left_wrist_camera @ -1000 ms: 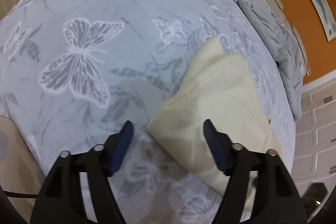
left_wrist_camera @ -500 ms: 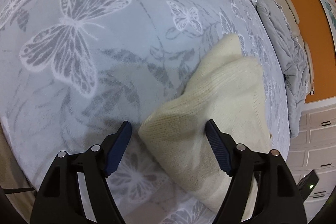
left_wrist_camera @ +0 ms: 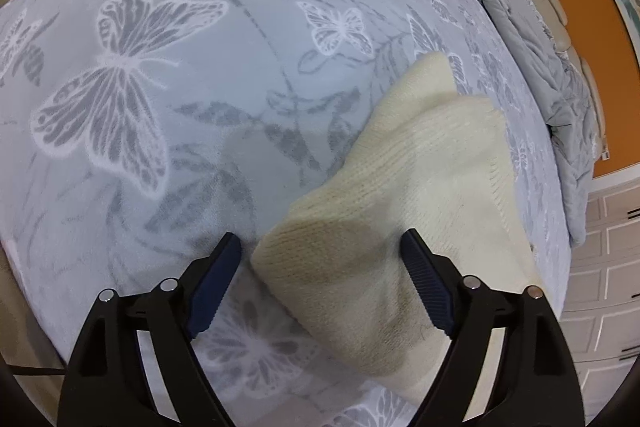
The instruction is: Fold small clothes
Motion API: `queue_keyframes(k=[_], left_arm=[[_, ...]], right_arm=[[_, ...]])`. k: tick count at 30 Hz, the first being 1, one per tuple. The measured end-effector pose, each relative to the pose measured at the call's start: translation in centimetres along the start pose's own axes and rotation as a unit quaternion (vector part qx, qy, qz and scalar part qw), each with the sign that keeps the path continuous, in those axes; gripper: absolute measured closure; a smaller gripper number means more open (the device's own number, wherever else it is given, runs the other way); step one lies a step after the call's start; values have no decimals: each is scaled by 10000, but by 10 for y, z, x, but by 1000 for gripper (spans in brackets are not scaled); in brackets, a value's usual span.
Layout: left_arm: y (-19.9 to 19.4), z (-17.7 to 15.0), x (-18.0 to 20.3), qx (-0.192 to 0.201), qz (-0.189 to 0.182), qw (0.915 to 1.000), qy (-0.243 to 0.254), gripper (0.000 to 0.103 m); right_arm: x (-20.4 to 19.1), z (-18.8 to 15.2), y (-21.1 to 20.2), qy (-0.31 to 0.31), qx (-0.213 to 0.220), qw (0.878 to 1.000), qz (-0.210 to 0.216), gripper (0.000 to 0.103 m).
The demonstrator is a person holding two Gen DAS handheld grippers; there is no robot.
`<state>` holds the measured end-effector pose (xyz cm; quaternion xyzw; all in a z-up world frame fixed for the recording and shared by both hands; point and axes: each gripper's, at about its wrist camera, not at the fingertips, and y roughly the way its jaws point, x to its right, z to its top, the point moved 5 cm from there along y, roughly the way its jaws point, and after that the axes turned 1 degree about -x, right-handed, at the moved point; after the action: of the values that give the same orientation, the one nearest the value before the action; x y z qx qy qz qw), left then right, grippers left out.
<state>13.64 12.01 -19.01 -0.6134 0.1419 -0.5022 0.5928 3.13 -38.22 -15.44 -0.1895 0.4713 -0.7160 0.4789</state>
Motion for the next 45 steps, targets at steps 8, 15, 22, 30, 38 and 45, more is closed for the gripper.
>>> queue_keyframes(k=[8, 15, 22, 30, 38, 45], left_arm=[[-6, 8, 3, -48, -282, 9993, -241, 64], [-69, 8, 54, 392, -1009, 9932, 440, 80], [-122, -66, 210, 516, -1795, 9485, 2560, 86], [-27, -218, 268, -657, -1265, 9019, 4077, 77], [-53, -222, 207, 6, -908, 8985, 4295, 40], [-25, -194, 144, -218, -122, 9167, 3987, 40]], right_arm=[[-198, -45, 6, -2120, -153, 9698, 1199, 93], [-219, -56, 47, -2521, -392, 9629, 883, 93], [-142, -33, -18, -1348, -98, 9743, 1804, 94], [0, -51, -75, -478, -5, 9911, 1243, 82], [1, -26, -88, -231, 28, 9838, 1778, 35], [-61, -21, -48, -161, -666, 9724, 2232, 29]])
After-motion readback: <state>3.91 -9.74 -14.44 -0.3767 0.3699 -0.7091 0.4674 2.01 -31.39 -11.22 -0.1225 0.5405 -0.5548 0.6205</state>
